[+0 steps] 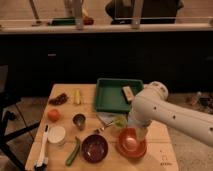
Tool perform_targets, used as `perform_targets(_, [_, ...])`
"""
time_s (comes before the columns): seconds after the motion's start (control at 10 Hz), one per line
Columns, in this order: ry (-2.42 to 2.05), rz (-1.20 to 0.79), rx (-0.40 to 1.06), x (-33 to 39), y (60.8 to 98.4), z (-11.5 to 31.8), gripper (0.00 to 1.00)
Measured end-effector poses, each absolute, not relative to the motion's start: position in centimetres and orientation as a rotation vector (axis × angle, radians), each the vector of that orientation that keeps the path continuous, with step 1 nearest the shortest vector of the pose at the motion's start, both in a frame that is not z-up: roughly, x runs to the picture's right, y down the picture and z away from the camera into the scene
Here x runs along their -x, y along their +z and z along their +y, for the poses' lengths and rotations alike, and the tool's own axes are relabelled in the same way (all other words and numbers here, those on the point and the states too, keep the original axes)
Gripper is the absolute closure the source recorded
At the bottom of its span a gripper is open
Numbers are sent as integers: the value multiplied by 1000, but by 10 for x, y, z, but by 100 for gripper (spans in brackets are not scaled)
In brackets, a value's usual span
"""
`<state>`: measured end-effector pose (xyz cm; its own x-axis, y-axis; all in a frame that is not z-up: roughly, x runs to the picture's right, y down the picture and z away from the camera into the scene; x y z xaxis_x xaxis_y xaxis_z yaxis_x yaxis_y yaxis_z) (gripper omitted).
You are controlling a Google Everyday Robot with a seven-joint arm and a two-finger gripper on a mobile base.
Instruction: Place eraser in paper cup
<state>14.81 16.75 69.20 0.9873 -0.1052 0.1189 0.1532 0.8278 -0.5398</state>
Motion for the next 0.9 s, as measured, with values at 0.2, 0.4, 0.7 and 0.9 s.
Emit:
perform_targets(0.2, [-100, -103, 580, -139, 706, 151, 20])
perform_targets(0.4, [-59, -108, 581, -133, 713, 142, 20])
perform_targets(0.7, [4, -105, 592, -119, 723, 132, 20])
perform_targets(0.9, [81, -95, 597, -116, 728, 129, 20])
